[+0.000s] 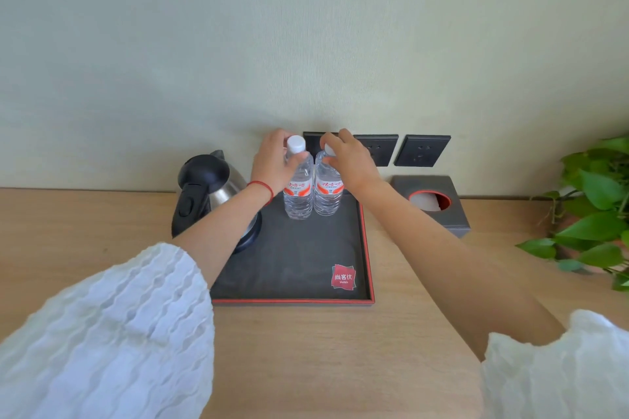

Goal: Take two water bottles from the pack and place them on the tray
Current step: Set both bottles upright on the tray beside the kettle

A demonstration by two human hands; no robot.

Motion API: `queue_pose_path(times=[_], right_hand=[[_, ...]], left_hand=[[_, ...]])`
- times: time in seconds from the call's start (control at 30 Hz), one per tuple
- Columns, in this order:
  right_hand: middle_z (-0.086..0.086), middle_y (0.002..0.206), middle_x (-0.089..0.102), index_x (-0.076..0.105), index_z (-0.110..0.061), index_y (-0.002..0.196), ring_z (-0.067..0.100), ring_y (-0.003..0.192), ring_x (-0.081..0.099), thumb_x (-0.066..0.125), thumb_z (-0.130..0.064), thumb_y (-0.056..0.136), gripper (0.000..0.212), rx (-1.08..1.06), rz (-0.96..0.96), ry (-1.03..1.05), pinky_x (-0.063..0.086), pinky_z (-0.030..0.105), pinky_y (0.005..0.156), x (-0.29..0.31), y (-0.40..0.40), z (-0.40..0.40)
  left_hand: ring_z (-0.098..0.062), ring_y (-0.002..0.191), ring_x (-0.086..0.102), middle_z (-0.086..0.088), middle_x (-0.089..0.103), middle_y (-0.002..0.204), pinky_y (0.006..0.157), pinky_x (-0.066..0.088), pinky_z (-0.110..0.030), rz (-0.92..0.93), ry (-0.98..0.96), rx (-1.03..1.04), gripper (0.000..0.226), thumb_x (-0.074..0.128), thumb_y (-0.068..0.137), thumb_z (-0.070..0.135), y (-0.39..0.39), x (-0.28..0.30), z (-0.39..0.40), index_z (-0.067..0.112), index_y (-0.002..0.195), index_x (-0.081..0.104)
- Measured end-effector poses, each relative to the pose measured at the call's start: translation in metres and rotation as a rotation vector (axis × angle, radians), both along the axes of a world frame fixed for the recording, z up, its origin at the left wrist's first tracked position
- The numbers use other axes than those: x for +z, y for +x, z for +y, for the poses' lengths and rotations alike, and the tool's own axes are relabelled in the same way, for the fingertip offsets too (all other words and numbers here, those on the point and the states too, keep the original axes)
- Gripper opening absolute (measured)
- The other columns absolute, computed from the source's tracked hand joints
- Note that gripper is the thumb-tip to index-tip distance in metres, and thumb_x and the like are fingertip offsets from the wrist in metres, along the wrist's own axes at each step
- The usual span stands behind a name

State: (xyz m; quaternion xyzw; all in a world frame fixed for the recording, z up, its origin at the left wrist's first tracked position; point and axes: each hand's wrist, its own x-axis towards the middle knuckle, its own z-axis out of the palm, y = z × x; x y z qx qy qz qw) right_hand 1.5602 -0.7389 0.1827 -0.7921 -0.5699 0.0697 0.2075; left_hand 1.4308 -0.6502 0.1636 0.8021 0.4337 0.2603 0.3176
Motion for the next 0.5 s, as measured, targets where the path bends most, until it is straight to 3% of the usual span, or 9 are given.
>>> queue_pose_path(times=[0.13,0.3,0.5], right_hand=[[0.019,0.111,0.05,0.054,-0.009,0.111,0.038,0.095,0.054,0.055,-0.005,0.089,0.023,-0.007,0.003,0.003,0.053,0.046,0.078,-0.0007,0.0017,0.0002],[0.02,0.109,0.05,0.053,-0.009,0.111,0.038,0.092,0.053,0.055,-0.005,0.089,0.023,-0.001,-0.001,0.004,0.05,0.044,0.075,-0.0016,0.0017,0.0008],[0.02,0.109,0.05,0.053,-0.009,0.111,0.038,0.09,0.053,0.054,-0.004,0.089,0.023,0.012,-0.015,-0.003,0.051,0.044,0.074,-0.001,0.0016,0.0006]], left_hand=[[-0.032,0.095,0.058,-0.017,0.057,0.111,0.082,0.047,-0.041,-0.025,0.056,0.012,0.033,0.069,0.082,0.023,0.0078,-0.0014,-0.0029,0.004,0.106,0.057],[-0.032,0.095,0.057,-0.016,0.055,0.113,0.074,0.038,-0.031,-0.001,0.101,0.001,0.03,0.067,0.084,0.021,0.0093,-0.0001,-0.0014,0.004,0.107,0.056],[-0.035,0.094,0.057,-0.018,0.052,0.113,0.074,0.042,-0.035,0.004,0.139,0.011,0.031,0.067,0.084,0.019,0.0098,0.0004,-0.0067,0.003,0.108,0.055]])
